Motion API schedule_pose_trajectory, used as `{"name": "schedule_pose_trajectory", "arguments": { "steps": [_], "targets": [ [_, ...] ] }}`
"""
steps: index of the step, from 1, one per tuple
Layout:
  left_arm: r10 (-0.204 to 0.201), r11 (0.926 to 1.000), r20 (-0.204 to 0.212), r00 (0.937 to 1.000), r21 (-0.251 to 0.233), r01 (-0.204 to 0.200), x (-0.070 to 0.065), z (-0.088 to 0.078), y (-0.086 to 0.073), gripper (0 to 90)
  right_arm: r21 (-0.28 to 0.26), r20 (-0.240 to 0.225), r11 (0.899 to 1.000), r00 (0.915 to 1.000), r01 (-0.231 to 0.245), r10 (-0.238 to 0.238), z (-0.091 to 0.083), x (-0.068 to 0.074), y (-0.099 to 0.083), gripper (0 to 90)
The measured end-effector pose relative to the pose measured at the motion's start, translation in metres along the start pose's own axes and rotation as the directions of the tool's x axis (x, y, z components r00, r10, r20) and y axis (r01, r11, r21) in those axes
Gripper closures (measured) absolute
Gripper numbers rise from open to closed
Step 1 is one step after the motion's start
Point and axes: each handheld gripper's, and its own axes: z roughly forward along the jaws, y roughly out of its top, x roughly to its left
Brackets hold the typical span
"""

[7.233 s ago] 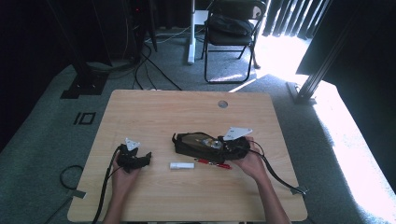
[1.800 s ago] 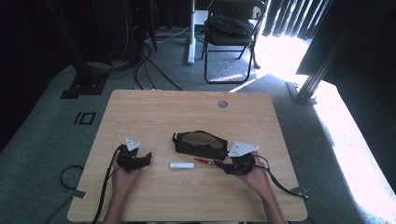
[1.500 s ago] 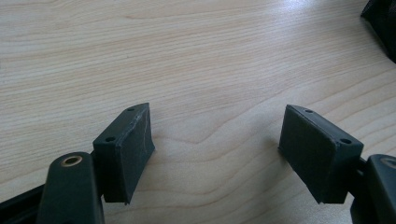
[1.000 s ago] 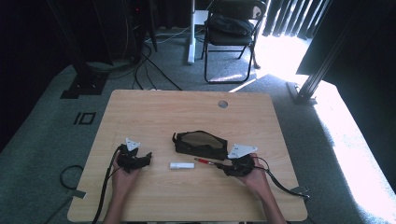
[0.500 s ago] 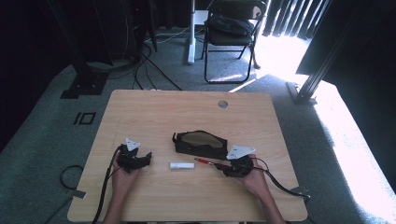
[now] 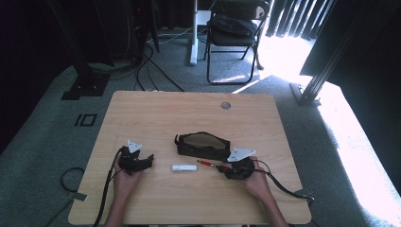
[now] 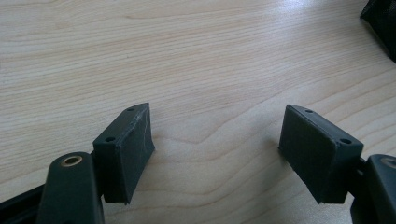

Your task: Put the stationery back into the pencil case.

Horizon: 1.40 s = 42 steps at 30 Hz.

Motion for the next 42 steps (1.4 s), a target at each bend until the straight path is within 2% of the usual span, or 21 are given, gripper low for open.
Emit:
{"name": "schedule_pose_trajectory", "arguments": {
  "steps": [12, 23, 27, 34, 42],
  "targets": [
    [0.000, 1.0000, 0.000, 1.0000, 0.000, 0.000, 0.000, 0.000, 0.000, 26.0, 0.041, -0.008, 0.999, 0.9999, 0.008, -0.008, 0.009, 0.001, -0.004, 61.4],
    [0.000, 1.0000, 0.000, 1.0000, -0.001, 0.000, 0.000, 0.000, 0.000, 26.0, 0.090, -0.003, 0.996, 0.9999, 0.013, -0.012, 0.016, 0.002, -0.007, 62.6],
    [0.000, 1.0000, 0.000, 1.0000, -0.001, 0.000, 0.000, 0.000, 0.000, 26.0, 0.094, -0.004, 0.995, 0.9999, 0.014, -0.013, 0.016, 0.002, -0.007, 64.1],
    [0.000, 1.0000, 0.000, 1.0000, -0.001, 0.000, 0.000, 0.000, 0.000, 26.0, 0.094, -0.035, 0.995, 0.9993, -0.009, 0.012, 0.016, -0.001, -0.008, 70.2],
    [0.000, 1.0000, 0.000, 1.0000, -0.001, 0.000, 0.000, 0.000, 0.000, 26.0, 0.097, -0.037, 0.995, 0.9992, -0.011, 0.014, 0.015, -0.001, -0.008, 75.9]
  ]
}}
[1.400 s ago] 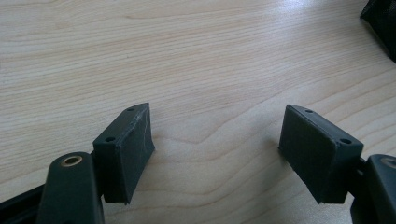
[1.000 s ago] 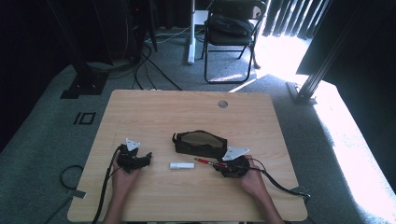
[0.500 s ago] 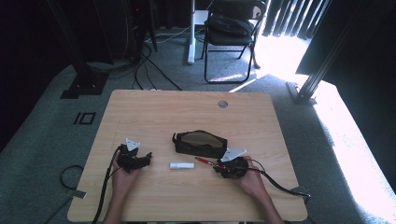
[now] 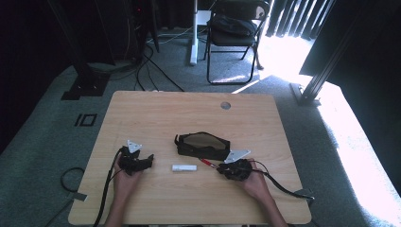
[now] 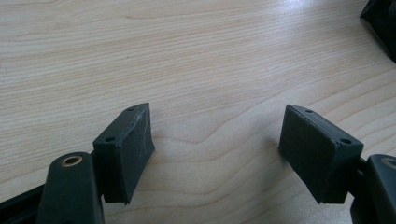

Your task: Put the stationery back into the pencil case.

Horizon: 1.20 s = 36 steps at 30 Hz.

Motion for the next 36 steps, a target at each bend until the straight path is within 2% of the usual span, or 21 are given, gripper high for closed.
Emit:
{"name": "schedule_pose_trajectory", "arguments": {
  "steps": [10, 36],
  "targets": [
    [0.000, 1.0000, 0.000, 1.0000, 0.000, 0.000, 0.000, 0.000, 0.000, 26.0, 0.001, 0.009, 1.000, 0.9998, 0.015, -0.015, -0.001, 0.002, 0.000, 76.8],
    [0.000, 1.0000, 0.000, 1.0000, 0.001, 0.000, 0.000, 0.000, 0.000, 26.0, -0.032, -0.012, 0.998, 0.9989, 0.044, -0.045, -0.017, 0.009, 0.002, 76.8]
  ]
}}
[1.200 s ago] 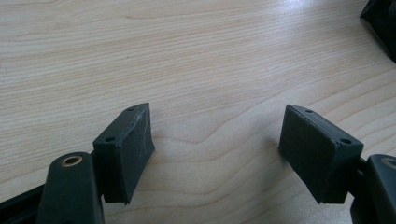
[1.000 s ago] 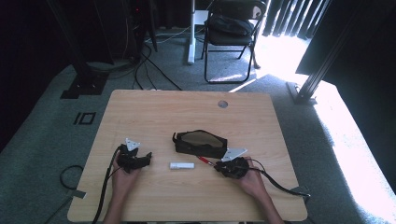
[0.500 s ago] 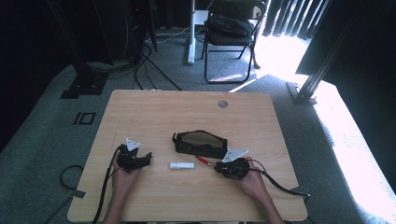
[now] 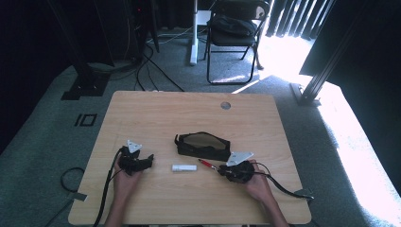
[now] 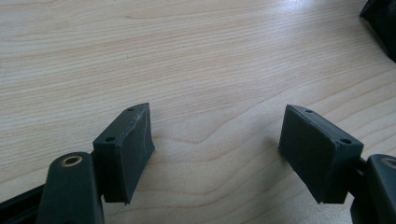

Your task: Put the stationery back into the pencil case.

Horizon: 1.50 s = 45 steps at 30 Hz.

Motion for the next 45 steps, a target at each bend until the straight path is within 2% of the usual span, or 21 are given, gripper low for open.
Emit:
{"name": "schedule_pose_trajectory", "arguments": {
  "steps": [10, 23, 45],
  "targets": [
    [0.000, 1.0000, 0.000, 1.0000, 0.000, 0.000, 0.000, 0.000, 0.000, 26.0, -0.017, 0.003, 1.000, 0.9998, 0.020, -0.020, -0.012, 0.002, 0.005, 76.8],
    [0.000, 1.0000, 0.000, 1.0000, 0.000, 0.000, 0.000, 0.000, 0.000, 26.0, -0.033, -0.001, 0.999, 0.9991, 0.042, -0.042, -0.018, 0.006, 0.013, 76.8],
    [0.000, 1.0000, 0.000, 1.0000, 0.000, 0.000, 0.000, 0.000, 0.000, 25.9, -0.062, 0.012, 0.997, 0.9984, 0.055, -0.055, -0.036, 0.006, 0.021, 76.8]
  ]
}}
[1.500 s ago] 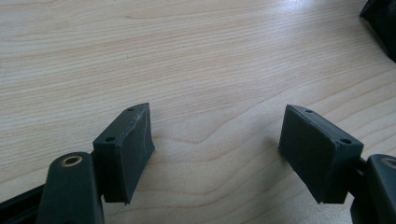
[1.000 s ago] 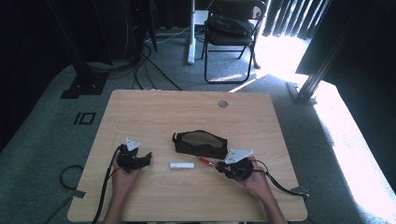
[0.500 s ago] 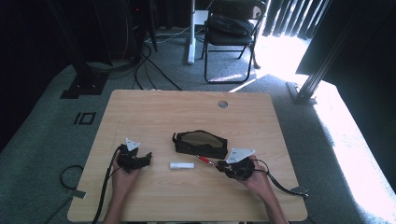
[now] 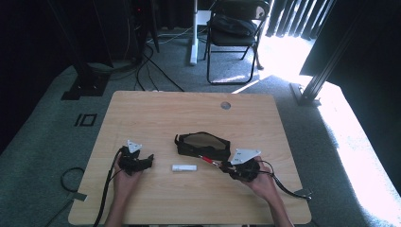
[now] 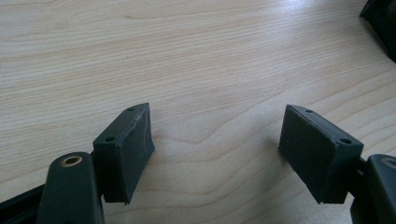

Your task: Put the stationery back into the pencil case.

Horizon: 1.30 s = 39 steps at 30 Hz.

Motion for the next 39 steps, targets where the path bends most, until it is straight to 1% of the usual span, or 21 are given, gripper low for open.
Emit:
{"name": "schedule_pose_trajectory", "arguments": {
  "steps": [6, 20, 39],
  "targets": [
    [0.000, 1.0000, 0.000, 1.0000, 0.000, 0.000, 0.000, 0.000, 0.000, 26.0, -0.005, -0.001, 1.000, 1.0000, -0.007, 0.007, -0.003, -0.001, 0.001, 76.8],
    [0.000, 1.0000, 0.000, 1.0000, 0.000, 0.000, 0.000, 0.000, 0.000, 26.0, -0.012, 0.007, 1.000, 1.0000, 0.000, 0.000, -0.010, -0.003, 0.005, 76.8],
    [0.000, 1.0000, 0.000, 1.0000, 0.000, 0.000, 0.000, 0.000, 0.000, 26.0, -0.022, 0.021, 1.000, 0.9998, -0.002, 0.003, -0.018, -0.011, 0.008, 76.8]
  ]
}}
